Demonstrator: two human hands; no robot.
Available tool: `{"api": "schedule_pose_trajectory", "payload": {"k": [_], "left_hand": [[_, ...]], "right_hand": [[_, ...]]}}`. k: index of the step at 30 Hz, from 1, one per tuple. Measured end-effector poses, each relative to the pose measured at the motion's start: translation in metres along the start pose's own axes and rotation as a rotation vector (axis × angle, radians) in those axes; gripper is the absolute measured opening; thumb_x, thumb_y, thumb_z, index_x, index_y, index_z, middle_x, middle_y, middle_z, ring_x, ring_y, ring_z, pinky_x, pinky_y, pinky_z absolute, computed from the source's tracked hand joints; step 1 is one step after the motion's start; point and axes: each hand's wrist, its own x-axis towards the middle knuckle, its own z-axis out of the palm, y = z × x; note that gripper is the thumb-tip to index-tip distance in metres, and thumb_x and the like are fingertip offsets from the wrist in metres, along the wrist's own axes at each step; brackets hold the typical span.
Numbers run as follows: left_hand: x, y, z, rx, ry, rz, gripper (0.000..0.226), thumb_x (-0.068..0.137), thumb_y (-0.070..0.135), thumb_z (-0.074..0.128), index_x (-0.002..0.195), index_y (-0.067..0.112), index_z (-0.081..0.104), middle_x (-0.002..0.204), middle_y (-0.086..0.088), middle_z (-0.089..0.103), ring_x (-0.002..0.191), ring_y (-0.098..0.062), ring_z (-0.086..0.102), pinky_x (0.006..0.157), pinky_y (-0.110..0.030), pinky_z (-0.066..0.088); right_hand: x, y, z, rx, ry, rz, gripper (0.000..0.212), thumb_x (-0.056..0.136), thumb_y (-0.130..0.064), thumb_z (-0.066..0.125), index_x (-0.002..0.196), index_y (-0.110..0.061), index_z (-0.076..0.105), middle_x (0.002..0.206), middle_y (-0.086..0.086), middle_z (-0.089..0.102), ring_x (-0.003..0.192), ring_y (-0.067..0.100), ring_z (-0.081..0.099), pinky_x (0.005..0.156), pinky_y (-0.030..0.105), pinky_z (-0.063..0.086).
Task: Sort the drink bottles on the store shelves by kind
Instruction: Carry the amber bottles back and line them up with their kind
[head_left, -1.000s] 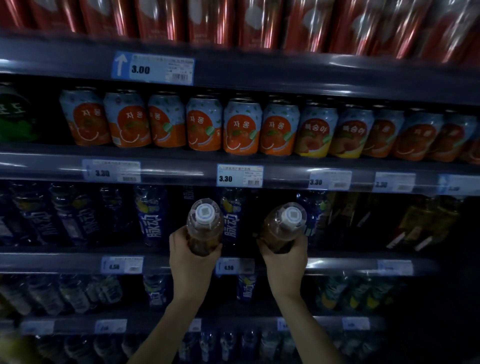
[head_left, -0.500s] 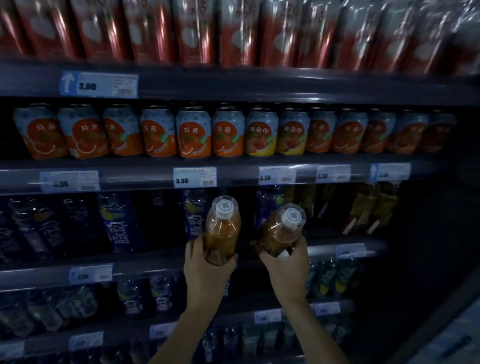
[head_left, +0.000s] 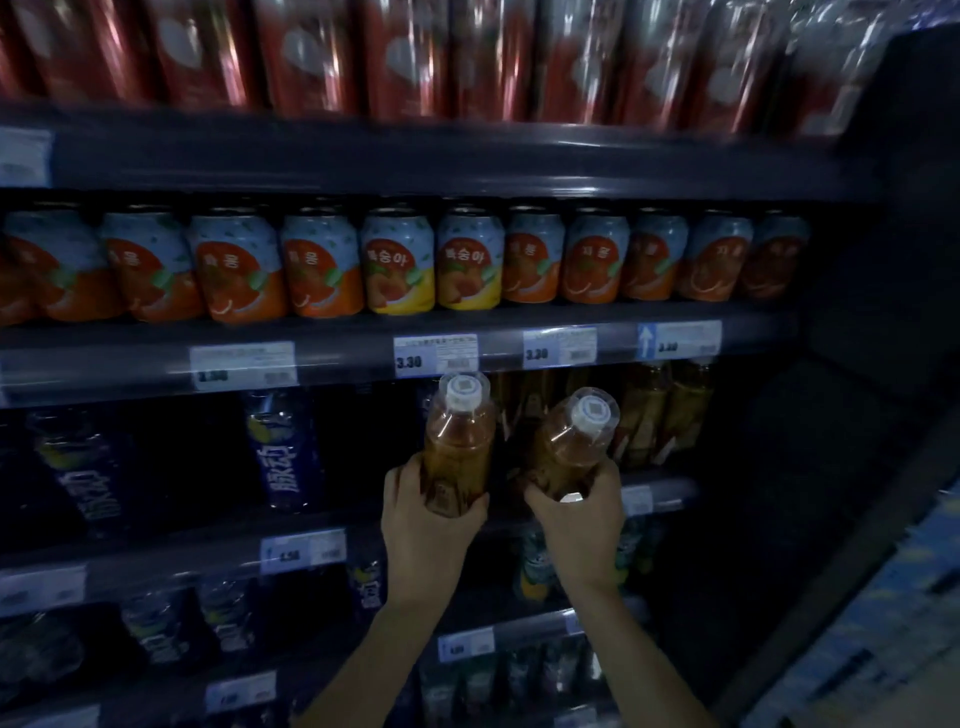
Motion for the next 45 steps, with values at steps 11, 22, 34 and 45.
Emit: {"api": "schedule_pose_trajectory", "payload": {"k": [11, 22, 34, 45], "left_hand": [[0.004, 0.004, 0.056, -0.041, 0.033, -0.040, 0.067, 0.061, 0.033, 0.086, 0.118, 0.018, 0.055, 0.105, 0.006, 0.050, 0.097, -0.003, 0.052, 0.086, -0.021, 0.046], [0.014, 0.000, 0.088, -0.038, 0.013, -0.068, 0.069, 0.064, 0.028, 0.085, 0.124, 0.018, 0.052, 0.111, 0.005, 0.050, 0.104, -0.006, 0.051, 0.093, -0.029, 0.046], [0.033, 0.004, 0.116, 0.012, 0.077, -0.131, 0.065, 0.067, 0.026, 0.084, 0.121, 0.007, 0.054, 0.112, -0.005, 0.054, 0.105, -0.011, 0.049, 0.095, -0.027, 0.043], [0.022, 0.005, 0.128, 0.015, 0.068, -0.186, 0.077, 0.075, 0.025, 0.078, 0.136, 0.008, 0.035, 0.127, -0.006, 0.042, 0.115, -0.011, 0.042, 0.098, -0.019, 0.032]], "right_hand": [[0.040, 0.020, -0.015, 0.004, -0.005, -0.009, 0.061, 0.061, -0.033, 0.087, 0.113, -0.029, 0.055, 0.108, -0.004, 0.064, 0.100, 0.008, 0.061, 0.088, 0.033, 0.053], [0.070, 0.040, 0.000, -0.060, -0.085, -0.037, 0.071, 0.062, -0.036, 0.087, 0.123, -0.021, 0.054, 0.117, 0.000, 0.060, 0.109, 0.014, 0.058, 0.091, 0.041, 0.052], [0.096, 0.051, 0.003, -0.176, -0.195, -0.051, 0.078, 0.066, -0.031, 0.083, 0.134, -0.025, 0.047, 0.113, -0.012, 0.050, 0.103, -0.006, 0.045, 0.080, 0.005, 0.036], [0.081, 0.048, 0.001, -0.175, -0.137, -0.049, 0.085, 0.078, -0.032, 0.078, 0.146, -0.015, 0.028, 0.125, -0.012, 0.040, 0.112, -0.016, 0.033, 0.098, 0.014, 0.033]]}}
